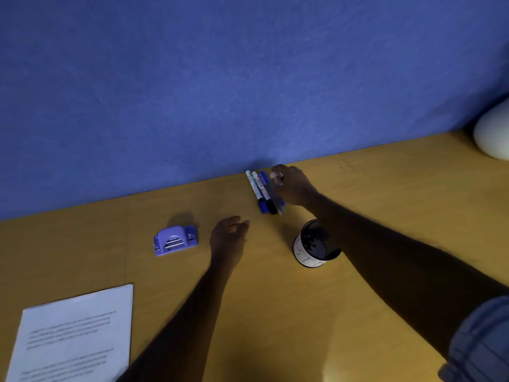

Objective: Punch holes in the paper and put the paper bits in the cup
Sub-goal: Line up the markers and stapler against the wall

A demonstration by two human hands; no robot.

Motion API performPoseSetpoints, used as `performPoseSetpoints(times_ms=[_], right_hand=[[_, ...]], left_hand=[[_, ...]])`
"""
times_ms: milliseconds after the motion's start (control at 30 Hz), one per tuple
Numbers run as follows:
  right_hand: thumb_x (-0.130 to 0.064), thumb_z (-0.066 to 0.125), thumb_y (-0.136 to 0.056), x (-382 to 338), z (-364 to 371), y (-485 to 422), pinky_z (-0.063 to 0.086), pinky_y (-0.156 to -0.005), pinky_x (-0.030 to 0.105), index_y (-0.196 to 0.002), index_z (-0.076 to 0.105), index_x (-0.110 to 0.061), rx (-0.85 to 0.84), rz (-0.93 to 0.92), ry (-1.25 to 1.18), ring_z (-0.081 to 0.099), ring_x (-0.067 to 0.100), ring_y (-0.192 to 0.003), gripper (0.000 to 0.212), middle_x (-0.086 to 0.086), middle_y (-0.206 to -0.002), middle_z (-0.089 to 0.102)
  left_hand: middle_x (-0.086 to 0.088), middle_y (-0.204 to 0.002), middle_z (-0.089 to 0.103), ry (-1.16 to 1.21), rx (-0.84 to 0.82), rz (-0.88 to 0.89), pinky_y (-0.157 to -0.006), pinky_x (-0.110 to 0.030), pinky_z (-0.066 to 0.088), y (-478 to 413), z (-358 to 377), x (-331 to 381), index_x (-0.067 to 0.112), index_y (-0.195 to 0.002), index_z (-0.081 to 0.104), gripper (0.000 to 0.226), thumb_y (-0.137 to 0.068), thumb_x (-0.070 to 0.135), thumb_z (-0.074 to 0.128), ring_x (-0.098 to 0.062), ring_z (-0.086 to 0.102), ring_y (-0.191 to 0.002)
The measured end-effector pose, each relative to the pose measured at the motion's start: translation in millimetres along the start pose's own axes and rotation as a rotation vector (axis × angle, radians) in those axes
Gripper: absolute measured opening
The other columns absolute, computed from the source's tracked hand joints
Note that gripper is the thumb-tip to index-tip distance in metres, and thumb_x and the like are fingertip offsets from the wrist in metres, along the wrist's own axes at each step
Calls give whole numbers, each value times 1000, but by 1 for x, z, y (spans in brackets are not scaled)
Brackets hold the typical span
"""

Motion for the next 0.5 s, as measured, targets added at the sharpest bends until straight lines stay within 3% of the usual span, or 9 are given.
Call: performPoseSetpoints(times_ms=[67,233,500], right_hand=[[-7,53,-85,16,-9,-8,50,-82,38,-113,58,-6,19,52,51,56,34,-103,28,17,-111,62],[-14,62,-86,41,-14,-18,53,-87,43,-118,53,-7,34,179,112,58,33,-107,34,17,-119,57],[-21,57,-92,50,-9,-23,54,-88,47,-126,48,-5,12,210,126,59,30,-109,38,15,-120,60]], left_hand=[[-14,-111,71,-56,2,16,-92,-52,56,1,-2,-4,13,-113,66,28,-88,22,71,-29,68,-102],[-8,-114,70,-54,-26,0,-96,-54,53,3,0,-13,24,-107,64,20,-88,23,71,-29,66,-107],[-13,-114,70,-72,-9,17,-94,-55,53,2,-6,-18,12,-112,65,24,-89,18,69,-32,67,-105]])
Point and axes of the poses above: each hand's wrist, its own y-axis away from the middle knuckle, its own z-axis out of the palm, x = y × z, the point moved 8 cm from there along -y, towards the middle knuckle
